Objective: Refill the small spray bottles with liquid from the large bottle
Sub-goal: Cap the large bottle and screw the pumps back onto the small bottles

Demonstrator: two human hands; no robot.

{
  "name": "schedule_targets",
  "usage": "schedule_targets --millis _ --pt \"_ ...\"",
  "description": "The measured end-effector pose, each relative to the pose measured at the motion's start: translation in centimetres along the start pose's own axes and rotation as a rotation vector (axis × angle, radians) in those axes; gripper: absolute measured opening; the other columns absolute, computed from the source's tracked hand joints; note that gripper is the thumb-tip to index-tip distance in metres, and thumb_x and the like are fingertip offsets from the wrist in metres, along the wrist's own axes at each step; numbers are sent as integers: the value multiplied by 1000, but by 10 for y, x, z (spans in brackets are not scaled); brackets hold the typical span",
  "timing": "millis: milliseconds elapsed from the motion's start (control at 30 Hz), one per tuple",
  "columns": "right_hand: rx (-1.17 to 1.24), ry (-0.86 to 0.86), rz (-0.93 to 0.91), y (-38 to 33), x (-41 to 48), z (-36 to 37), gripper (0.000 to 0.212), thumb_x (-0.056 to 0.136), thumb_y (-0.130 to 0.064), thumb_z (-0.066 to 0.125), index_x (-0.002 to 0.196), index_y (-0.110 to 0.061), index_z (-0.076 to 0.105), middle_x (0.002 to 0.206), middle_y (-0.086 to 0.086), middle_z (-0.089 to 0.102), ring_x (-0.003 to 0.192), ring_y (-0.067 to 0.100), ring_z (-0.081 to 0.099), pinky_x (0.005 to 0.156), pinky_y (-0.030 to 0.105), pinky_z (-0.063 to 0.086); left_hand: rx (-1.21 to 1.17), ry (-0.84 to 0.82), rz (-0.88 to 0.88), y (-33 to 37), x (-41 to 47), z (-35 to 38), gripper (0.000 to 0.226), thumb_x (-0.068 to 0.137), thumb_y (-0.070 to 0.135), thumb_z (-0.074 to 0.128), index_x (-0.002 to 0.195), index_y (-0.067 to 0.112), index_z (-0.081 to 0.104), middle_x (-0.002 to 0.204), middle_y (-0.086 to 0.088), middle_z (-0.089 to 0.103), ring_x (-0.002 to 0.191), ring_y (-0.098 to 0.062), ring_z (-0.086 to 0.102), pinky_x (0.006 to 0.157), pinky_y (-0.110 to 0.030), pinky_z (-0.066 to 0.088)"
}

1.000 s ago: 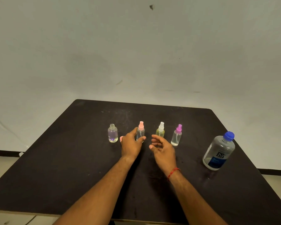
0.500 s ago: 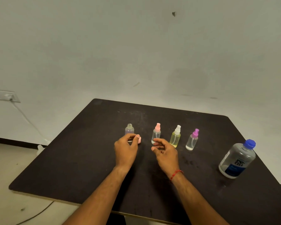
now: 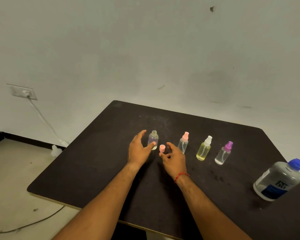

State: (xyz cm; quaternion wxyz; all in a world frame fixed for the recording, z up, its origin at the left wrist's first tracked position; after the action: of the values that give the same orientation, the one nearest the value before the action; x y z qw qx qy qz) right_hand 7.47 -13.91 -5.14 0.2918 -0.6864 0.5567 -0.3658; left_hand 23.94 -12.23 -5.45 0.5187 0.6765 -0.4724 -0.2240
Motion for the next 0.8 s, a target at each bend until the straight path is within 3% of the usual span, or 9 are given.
schedule_targets --millis 100,167,267,333,433,533,633,800 --pt "-36 24 22 -1 7 6 51 91 -28 66 137 -12 52 120 5 65 91 15 67 92 35 53 -1 -55 -9 -5 4 7 69 80 31 82 142 24 53 140 3 59 128 -12 54 98 -18 38" --pt "-48 40 35 -3 10 7 44 93 -28 62 133 -11 56 116 5 67 95 17 65 90 29 51 -1 -72 2 -4 6 10 64 80 31 82 139 25 56 133 7 64 120 -9 59 90 -10 39" --pt "-74 57 17 -8 11 9 26 96 -25 59 118 -12 65 103 4 70 84 12 60 79 22 44 -10 -70 20 1 6 11 49 82 25 81 127 25 63 118 11 68 102 -3 62 75 1 38" --pt "-73 49 12 -9 11 9 19 96 -23 58 109 -14 68 92 0 68 78 9 57 74 20 42 -15 -62 27 4 6 12 43 82 23 81 122 24 66 110 13 69 97 -2 62 73 -1 40" --pt "-63 49 -12 -11 10 6 13 94 -26 59 99 -18 67 83 -8 64 73 5 59 72 25 51 -18 -60 40 5 4 11 40 81 23 82 118 24 67 104 16 68 95 -2 63 75 -6 43" --pt "-13 57 -50 -16 6 -2 5 91 -22 64 95 -20 62 84 -8 65 77 3 62 72 21 54 -17 -56 70 8 0 8 41 80 24 83 118 25 66 105 16 68 99 -1 63 78 -6 43" --pt "43 102 -129 -24 4 -16 10 87 -18 69 96 -19 63 89 -8 66 83 3 64 74 15 53 -15 -59 99 15 -6 3 44 81 25 83 121 26 65 110 15 68 99 1 63 78 -6 45" --pt "42 83 -235 -43 8 -34 26 89 -17 68 115 -16 68 104 -5 66 91 6 63 83 22 55 -14 -68 164 29 -23 -4 45 80 26 83 122 25 66 108 16 68 96 7 62 78 -1 45"
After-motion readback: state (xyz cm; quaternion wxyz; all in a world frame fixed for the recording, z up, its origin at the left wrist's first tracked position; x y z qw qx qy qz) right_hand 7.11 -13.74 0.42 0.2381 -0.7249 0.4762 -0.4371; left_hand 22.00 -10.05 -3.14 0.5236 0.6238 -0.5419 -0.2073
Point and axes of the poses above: each hand's wrist, its own x-axis towards the middle knuckle, its own z-axis out of the palm, y = z × x, the point moved 4 cm from there along x, towards the middle knuckle
